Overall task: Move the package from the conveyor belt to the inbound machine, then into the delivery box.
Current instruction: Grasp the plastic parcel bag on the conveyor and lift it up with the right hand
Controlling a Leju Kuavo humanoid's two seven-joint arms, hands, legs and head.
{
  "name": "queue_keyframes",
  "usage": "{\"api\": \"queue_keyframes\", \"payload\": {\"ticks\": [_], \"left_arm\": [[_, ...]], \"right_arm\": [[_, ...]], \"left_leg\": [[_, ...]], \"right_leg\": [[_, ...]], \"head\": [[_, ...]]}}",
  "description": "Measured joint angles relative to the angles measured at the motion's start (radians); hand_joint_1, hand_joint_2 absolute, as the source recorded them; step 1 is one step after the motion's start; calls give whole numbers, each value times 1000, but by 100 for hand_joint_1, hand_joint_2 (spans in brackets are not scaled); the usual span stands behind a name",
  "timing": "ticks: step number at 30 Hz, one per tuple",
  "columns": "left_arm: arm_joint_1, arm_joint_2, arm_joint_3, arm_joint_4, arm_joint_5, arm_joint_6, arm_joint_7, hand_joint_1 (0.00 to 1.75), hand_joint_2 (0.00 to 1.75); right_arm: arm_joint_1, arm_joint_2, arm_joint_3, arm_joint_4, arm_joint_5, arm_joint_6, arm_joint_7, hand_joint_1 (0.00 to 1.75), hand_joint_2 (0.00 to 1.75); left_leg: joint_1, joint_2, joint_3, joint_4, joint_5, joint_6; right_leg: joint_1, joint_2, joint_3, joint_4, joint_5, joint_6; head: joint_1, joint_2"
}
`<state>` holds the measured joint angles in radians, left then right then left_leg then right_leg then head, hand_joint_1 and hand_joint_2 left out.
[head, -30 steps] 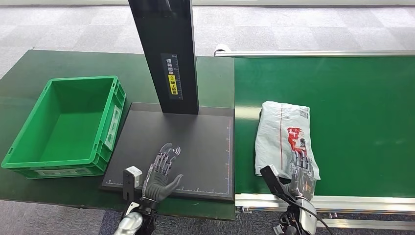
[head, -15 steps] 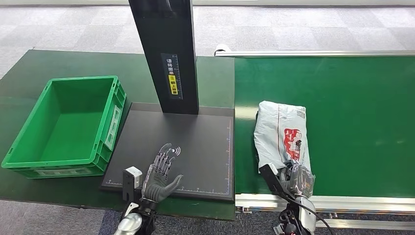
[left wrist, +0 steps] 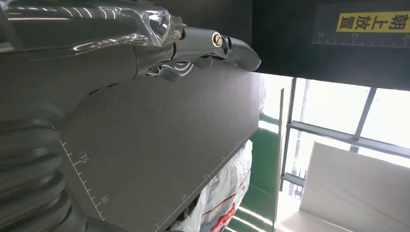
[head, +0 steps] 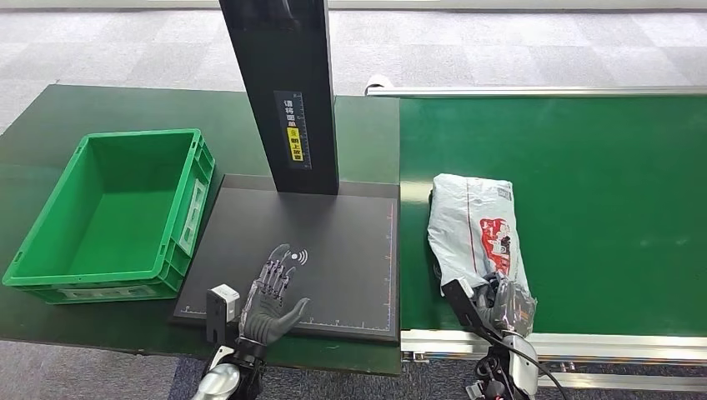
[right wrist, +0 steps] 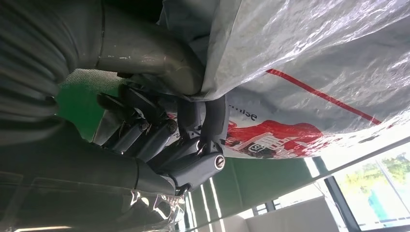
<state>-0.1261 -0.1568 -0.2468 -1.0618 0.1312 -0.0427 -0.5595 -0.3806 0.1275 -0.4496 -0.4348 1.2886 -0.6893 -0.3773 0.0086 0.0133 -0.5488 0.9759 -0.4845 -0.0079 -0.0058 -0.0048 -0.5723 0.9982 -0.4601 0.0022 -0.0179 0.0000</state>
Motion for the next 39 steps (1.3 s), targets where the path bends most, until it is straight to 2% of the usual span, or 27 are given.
{"api": "queue_keyframes", "payload": {"ticks": [2,3,6,8,11,14,18,24,28,32,37,39], "left_arm": [[1,0,0,-1,0,1,0,0,175],[1,0,0,-1,1,3,0,0,175],[0,0,0,-1,5,13,1,0,175],[-1,1,1,-1,6,18,2,0,175],[-1,2,5,-1,6,24,3,0,175],[1,4,11,-2,6,30,1,0,175],[5,8,17,-5,6,33,-3,0,175],[19,10,28,-23,0,37,-14,0,175],[28,14,40,-41,-18,50,-23,0,175],[30,22,62,-67,-51,57,-24,0,175],[18,32,106,-97,-80,61,-21,0,175],[9,37,127,-107,-87,66,-21,0,175]], "right_arm": [[0,1,-1,0,-12,0,-13,175,175],[-2,3,-3,1,-40,0,-46,175,175],[-11,24,-8,-1,-193,14,-216,175,175],[-1,46,19,-45,-316,59,-269,175,175],[55,64,141,-198,-519,143,-217,175,175],[122,47,292,-390,-671,193,-158,175,175],[190,13,437,-612,-735,211,-131,175,175],[262,-28,554,-862,-770,262,-112,175,175],[283,-50,610,-967,-772,329,-77,175,175],[279,-67,680,-1024,-797,440,-47,175,175],[231,-72,765,-1033,-891,591,-12,175,175],[199,-68,798,-1028,-911,625,-2,175,175]], "left_leg": [[0,0,0,0,0,0],[0,0,0,0,0,0],[0,1,0,0,0,0],[0,1,0,0,0,0],[0,-1,0,0,0,0],[0,0,-1,0,0,0],[0,0,-1,0,0,0],[0,-1,-1,0,0,0],[0,0,-1,0,0,0],[0,0,-1,0,0,0],[0,0,-1,0,1,0],[0,0,-1,0,1,0]], "right_leg": [[0,0,0,0,0,0],[0,0,0,0,0,0],[0,0,0,0,0,0],[0,0,0,0,0,0],[0,-1,-1,0,0,0],[0,-1,-1,0,0,0],[0,-1,-1,0,0,0],[0,-1,-1,0,0,0],[0,-1,-1,0,0,0],[0,-1,-1,0,0,0],[0,-1,-1,1,0,0],[0,-1,-1,1,0,0]], "head": [[0,0],[0,0],[0,0],[0,0],[0,0],[0,0],[0,0],[0,0],[0,0],[0,0],[0,0],[0,0]]}}
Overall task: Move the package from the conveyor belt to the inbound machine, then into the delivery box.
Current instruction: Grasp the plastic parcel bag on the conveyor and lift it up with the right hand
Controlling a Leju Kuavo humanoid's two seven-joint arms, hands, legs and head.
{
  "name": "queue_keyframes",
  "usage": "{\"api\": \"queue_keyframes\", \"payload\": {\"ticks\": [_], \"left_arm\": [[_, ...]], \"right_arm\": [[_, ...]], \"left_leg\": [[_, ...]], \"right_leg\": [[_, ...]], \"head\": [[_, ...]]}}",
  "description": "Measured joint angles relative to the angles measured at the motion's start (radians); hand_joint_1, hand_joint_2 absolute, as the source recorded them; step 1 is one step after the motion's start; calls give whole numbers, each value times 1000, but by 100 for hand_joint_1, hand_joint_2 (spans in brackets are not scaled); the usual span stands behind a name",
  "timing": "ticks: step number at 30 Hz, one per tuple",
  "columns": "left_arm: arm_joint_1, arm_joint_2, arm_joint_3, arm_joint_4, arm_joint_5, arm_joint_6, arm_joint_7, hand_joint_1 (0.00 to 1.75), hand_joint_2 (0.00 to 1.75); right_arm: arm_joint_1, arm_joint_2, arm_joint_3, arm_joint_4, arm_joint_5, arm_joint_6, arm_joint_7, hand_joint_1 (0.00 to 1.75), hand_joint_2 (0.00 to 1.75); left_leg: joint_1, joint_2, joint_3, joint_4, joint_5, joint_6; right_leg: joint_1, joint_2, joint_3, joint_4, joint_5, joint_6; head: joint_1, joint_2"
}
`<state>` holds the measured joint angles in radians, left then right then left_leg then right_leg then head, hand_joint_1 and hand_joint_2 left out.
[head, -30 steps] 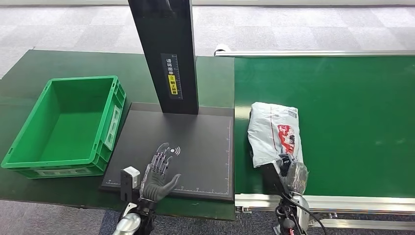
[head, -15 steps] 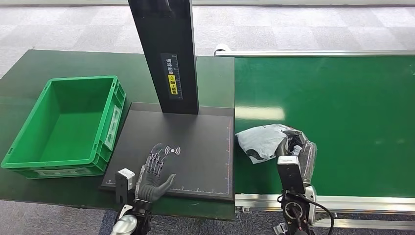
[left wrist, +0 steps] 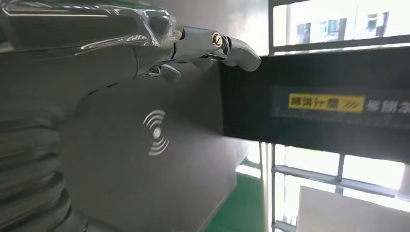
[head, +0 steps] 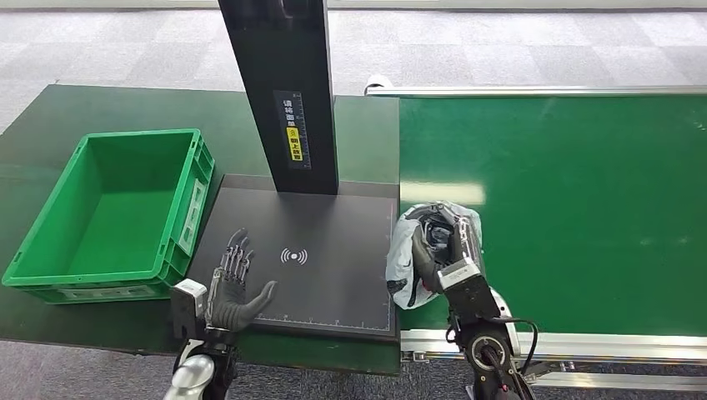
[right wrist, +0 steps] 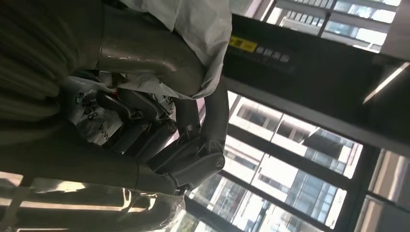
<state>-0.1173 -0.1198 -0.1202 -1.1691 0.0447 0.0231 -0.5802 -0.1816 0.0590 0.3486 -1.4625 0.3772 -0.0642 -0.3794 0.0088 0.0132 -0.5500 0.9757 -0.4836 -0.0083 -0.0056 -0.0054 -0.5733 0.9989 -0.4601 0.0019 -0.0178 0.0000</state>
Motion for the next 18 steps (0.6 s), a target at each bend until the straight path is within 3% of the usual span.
{"api": "queue_keyframes", "payload": {"ticks": [8,18], "left_arm": [[-3,7,75,-63,-16,21,1,0,175],[27,9,129,-133,-22,23,12,0,175]], "right_arm": [[-114,27,82,57,-28,30,17,175,175],[-173,48,113,90,-41,42,30,175,175]], "left_leg": [[0,-1,0,0,0,0],[0,-1,-1,0,0,0]], "right_leg": [[0,0,0,0,0,0],[0,-1,0,0,0,0]], "head": [[0,0],[0,0]]}}
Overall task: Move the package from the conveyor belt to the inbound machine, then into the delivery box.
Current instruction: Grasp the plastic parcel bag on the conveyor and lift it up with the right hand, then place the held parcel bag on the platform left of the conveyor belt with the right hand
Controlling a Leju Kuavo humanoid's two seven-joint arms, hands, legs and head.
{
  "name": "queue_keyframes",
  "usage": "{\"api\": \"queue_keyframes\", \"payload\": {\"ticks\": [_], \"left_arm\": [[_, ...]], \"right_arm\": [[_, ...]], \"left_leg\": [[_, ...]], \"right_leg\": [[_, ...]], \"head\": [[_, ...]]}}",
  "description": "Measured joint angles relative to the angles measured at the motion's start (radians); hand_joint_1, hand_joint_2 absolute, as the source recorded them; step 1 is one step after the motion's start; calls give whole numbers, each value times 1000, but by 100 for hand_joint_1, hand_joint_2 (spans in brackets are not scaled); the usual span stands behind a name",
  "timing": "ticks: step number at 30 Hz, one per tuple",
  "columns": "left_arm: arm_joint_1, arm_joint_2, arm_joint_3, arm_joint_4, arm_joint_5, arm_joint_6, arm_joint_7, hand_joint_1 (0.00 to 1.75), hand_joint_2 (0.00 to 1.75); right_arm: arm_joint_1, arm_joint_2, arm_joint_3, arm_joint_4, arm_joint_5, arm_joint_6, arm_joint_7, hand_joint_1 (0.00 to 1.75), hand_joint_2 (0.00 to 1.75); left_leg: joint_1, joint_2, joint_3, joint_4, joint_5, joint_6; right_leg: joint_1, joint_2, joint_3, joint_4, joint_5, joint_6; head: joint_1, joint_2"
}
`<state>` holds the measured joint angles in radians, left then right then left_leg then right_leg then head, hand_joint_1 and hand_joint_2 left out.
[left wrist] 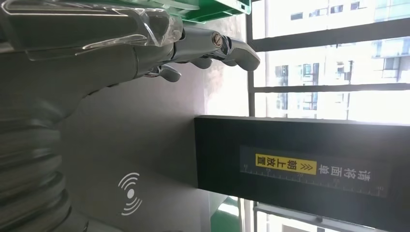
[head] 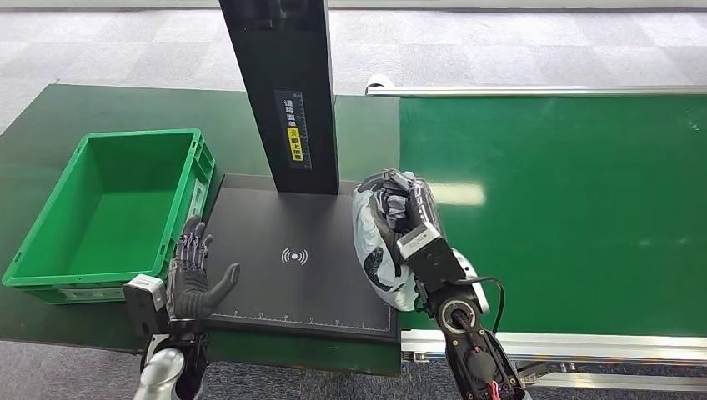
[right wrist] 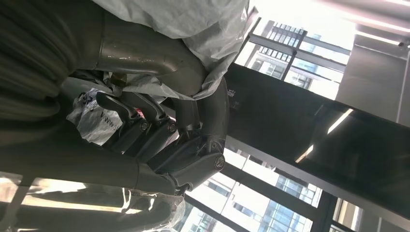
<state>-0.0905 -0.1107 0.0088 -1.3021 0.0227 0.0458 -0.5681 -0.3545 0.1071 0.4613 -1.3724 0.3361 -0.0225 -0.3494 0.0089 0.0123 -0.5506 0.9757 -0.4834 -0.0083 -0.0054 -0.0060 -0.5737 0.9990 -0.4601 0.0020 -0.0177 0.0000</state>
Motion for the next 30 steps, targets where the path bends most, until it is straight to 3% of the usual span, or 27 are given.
{"api": "queue_keyframes", "payload": {"ticks": [14,24,30], "left_arm": [[9,0,14,-19,-1,2,2,0,175],[36,-2,47,-47,-1,12,12,0,175],[39,-7,65,-55,-1,16,19,0,175]], "right_arm": [[-20,12,9,7,-5,12,6,175,175],[-128,59,22,7,-11,42,38,175,175],[-261,95,33,21,-21,71,84,175,175]], "left_leg": [[0,0,0,0,0,0],[0,0,0,0,0,0],[0,0,0,0,0,0]], "right_leg": [[0,0,0,0,0,0],[0,0,0,0,0,0],[0,0,0,0,0,0]], "head": [[0,0],[0,0],[0,0]]}}
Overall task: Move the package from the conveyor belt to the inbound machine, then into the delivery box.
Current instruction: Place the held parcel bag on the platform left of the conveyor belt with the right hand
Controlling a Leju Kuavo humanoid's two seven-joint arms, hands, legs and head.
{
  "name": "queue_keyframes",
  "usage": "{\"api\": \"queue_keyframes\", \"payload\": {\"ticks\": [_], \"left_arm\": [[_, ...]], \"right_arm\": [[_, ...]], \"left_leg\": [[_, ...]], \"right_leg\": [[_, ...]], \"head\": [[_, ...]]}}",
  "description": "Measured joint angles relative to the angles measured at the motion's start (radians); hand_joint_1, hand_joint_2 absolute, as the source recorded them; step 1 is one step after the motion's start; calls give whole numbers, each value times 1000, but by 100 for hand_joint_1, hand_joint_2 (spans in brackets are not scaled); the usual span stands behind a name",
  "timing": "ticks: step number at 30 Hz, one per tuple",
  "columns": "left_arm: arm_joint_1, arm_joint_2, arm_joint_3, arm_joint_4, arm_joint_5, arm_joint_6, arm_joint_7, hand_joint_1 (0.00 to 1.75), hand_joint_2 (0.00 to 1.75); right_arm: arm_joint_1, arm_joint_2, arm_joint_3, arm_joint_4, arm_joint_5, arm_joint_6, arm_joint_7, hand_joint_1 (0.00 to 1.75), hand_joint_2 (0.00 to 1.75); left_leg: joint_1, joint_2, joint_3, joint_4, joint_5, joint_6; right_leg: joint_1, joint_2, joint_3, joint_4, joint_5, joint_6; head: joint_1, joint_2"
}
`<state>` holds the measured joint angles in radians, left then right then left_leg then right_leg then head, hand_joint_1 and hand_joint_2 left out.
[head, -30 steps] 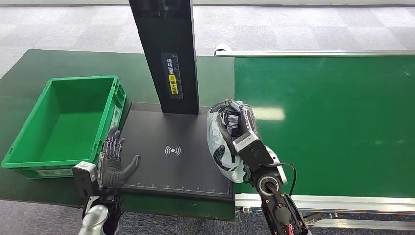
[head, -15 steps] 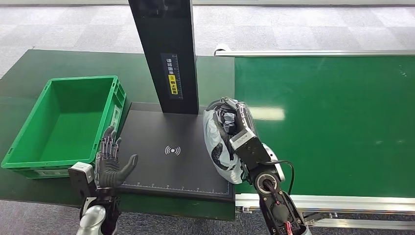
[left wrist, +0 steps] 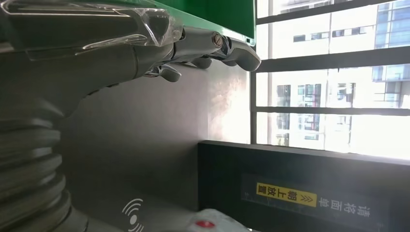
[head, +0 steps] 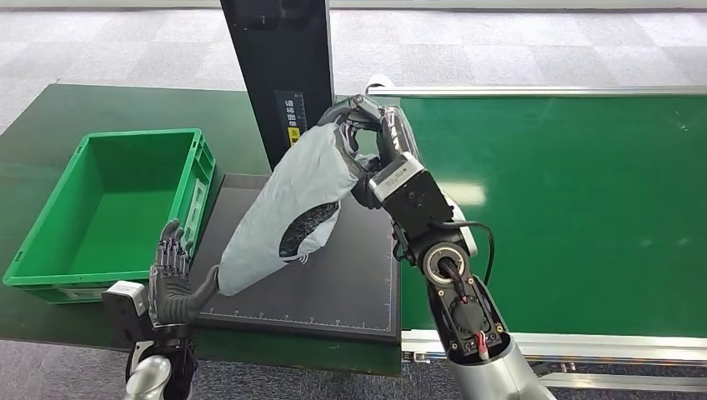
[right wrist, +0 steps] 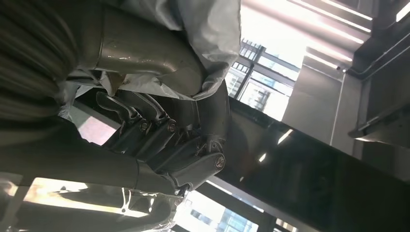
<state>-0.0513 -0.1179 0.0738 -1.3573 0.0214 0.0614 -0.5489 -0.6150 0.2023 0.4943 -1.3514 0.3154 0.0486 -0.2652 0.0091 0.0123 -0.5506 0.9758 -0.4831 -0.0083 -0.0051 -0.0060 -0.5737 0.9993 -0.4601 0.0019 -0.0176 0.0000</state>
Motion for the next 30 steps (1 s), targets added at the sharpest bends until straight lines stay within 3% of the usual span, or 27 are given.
{"api": "queue_keyframes", "payload": {"ticks": [5,11,22,30], "left_arm": [[10,-1,9,-4,0,0,1,0,175],[15,-1,12,-6,1,0,1,0,175],[15,-1,19,-16,-1,-12,11,0,175],[17,-8,20,-16,-9,-22,13,0,175]], "right_arm": [[-77,21,12,27,-14,4,5,175,175],[-90,27,26,56,-18,10,6,175,175],[90,-9,42,246,-24,-7,-100,175,175],[126,-35,24,303,-29,-21,-110,175,175]], "left_leg": [[0,0,0,0,0,0],[0,0,0,0,0,0],[0,0,0,0,0,0],[0,0,1,0,0,0]], "right_leg": [[0,0,0,0,0,0],[0,0,0,0,0,0],[0,0,0,0,0,0],[0,0,0,0,0,0]], "head": [[0,0],[0,0],[0,0],[0,0]]}}
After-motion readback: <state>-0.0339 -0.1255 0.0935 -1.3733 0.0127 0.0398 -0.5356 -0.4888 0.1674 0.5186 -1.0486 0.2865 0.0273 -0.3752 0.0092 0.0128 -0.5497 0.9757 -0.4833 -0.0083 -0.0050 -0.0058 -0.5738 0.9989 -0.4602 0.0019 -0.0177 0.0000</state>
